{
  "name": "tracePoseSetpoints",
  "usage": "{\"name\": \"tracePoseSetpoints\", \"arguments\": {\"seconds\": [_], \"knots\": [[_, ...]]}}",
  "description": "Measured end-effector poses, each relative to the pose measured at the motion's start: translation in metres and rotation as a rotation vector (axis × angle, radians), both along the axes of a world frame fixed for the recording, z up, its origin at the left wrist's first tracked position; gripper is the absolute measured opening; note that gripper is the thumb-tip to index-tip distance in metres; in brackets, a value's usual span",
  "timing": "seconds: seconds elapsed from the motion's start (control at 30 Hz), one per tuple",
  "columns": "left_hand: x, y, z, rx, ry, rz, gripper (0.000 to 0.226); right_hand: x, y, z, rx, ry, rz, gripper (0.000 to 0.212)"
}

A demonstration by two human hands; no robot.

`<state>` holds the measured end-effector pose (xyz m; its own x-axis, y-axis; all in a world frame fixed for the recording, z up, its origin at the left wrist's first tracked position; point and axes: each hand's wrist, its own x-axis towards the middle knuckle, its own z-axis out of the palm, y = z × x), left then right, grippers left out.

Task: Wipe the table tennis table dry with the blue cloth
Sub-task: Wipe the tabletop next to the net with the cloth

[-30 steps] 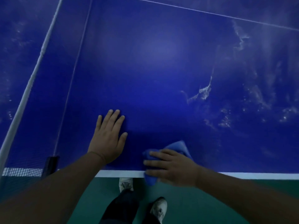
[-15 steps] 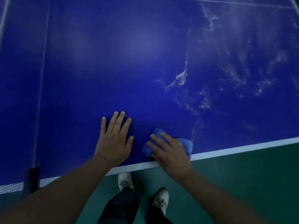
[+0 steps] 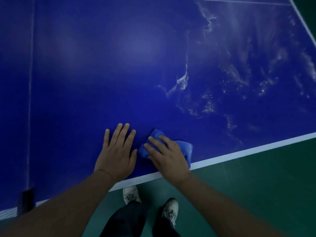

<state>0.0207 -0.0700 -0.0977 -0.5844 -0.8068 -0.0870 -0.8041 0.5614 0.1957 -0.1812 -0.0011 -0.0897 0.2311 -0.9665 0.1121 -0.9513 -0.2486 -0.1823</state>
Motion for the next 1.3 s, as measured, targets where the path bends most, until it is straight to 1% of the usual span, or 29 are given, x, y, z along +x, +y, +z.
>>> {"name": "tracePoseSetpoints", "arguments": {"seconds": [0.07,0.1,0.13,0.2,0.23,0.27,0.3,0.37,0.4,0.43,0.5,0.57,0.6,0.63,0.67,0.73,0.77,0.8,0.83,0.87,0.9,0.93,0.97,1.07,1.13,1.17,1.23,1.27,1.3], "knots": [[0.001,-0.001,0.0,0.013,0.027,0.0,0.064,-0.028,-0.014,0.001,-0.021,0.047,0.022,0.035],[0.002,-0.002,0.0,0.021,0.042,0.004,0.063,-0.049,-0.024,0.002,-0.047,0.08,-0.042,0.035],[0.003,-0.002,0.0,0.031,0.06,0.006,0.063,-0.071,-0.035,0.005,-0.06,0.093,-0.185,0.037],[0.003,-0.004,0.0,0.05,0.109,0.013,0.063,-0.109,-0.052,0.015,-0.046,0.063,-0.545,0.048],[0.003,-0.004,0.001,0.06,0.135,0.017,0.063,-0.115,-0.057,0.019,-0.051,0.032,-0.651,0.052],[0.004,-0.005,0.001,0.063,0.153,0.021,0.063,-0.111,-0.06,0.02,-0.058,0.028,-0.672,0.052],[0.004,-0.005,0.001,0.053,0.154,0.025,0.064,-0.098,-0.062,0.022,-0.084,0.054,-0.616,0.048],[0.007,-0.006,0.003,-0.003,0.094,0.049,0.066,-0.06,-0.061,0.021,-0.155,0.098,-0.346,0.037],[0.008,-0.007,0.003,-0.024,0.056,0.074,0.067,-0.035,-0.058,0.017,-0.142,0.092,-0.216,0.036],[0.009,-0.008,0.004,-0.031,0.029,0.1,0.068,-0.01,-0.054,0.014,-0.089,0.082,-0.12,0.037],[0.01,-0.012,0.003,-0.026,0.001,0.129,0.07,0.022,-0.053,0.009,0.0,0.039,0.0,0.041],[0.01,-0.017,0.0,-0.02,-0.011,0.135,0.072,0.018,-0.072,0.008,-0.014,0.032,0.095,0.039],[0.01,-0.021,-0.001,-0.015,-0.016,0.135,0.072,0.005,-0.087,0.008,-0.056,0.063,0.119,0.035],[0.009,-0.025,-0.002,-0.013,-0.024,0.135,0.072,-0.012,-0.105,0.009,-0.113,0.101,0.083,0.032],[0.007,-0.03,-0.001,-0.012,-0.034,0.135,0.073,-0.032,-0.122,0.011,-0.129,0.101,-0.038,0.032],[0.003,-0.04,0.0,-0.005,-0.052,0.141,0.073,-0.071,-0.143,0.016,-0.078,0.044,-0.415,0.043],[0.0,-0.045,0.001,0.002,-0.051,0.15,0.073,-0.082,-0.145,0.016,-0.053,0.004,-0.544,0.049],[-0.003,-0.05,0.002,0.009,-0.043,0.16,0.073,-0.085,-0.142,0.015,-0.05,-0.011,-0.58,0.051],[-0.007,-0.055,0.002,0.017,-0.034,0.171,0.073,-0.08,-0.135,0.014,-0.066,-0.005,-0.534,0.049],[-0.011,-0.059,0.003,0.024,-0.03,0.184,0.073,-0.071,-0.126,0.013,-0.09,0.012,-0.415,0.044],[-0.014,-0.062,0.002,0.028,-0.032,0.2,0.073,-0.057,-0.117,0.01,-0.11,0.029,-0.252,0.039],[-0.017,-0.064,0.001,0.027,-0.039,0.215,0.073,-0.04,-0.109,0.007,-0.103,0.039,-0.095,0.037],[-0.02,-0.065,0.0,0.024,-0.048,0.226,0.072,-0.025,-0.104,0.004,-0.079,0.03,0.01,0.037],[-0.024,-0.068,-0.003,0.01,-0.068,0.239,0.071,-0.014,-0.134,-0.007,0.01,0.008,0.141,0.042],[-0.026,-0.071,-0.004,-0.012,-0.07,0.248,0.07,-0.038,-0.179,-0.015,0.023,0.085,0.188,0.043],[-0.027,-0.072,-0.003,-0.013,-0.071,0.259,0.071,-0.058,-0.201,-0.015,0.004,0.091,0.102,0.042],[-0.03,-0.074,0.0,-0.012,-0.08,0.291,0.072,-0.104,-0.232,-0.007,-0.039,0.053,-0.293,0.041],[-0.031,-0.076,0.001,-0.01,-0.086,0.311,0.073,-0.119,-0.236,-0.002,-0.035,0.025,-0.436,0.042],[-0.031,-0.078,0.002,-0.005,-0.089,0.334,0.073,-0.124,-0.234,0.001,-0.019,0.012,-0.489,0.044]]}}
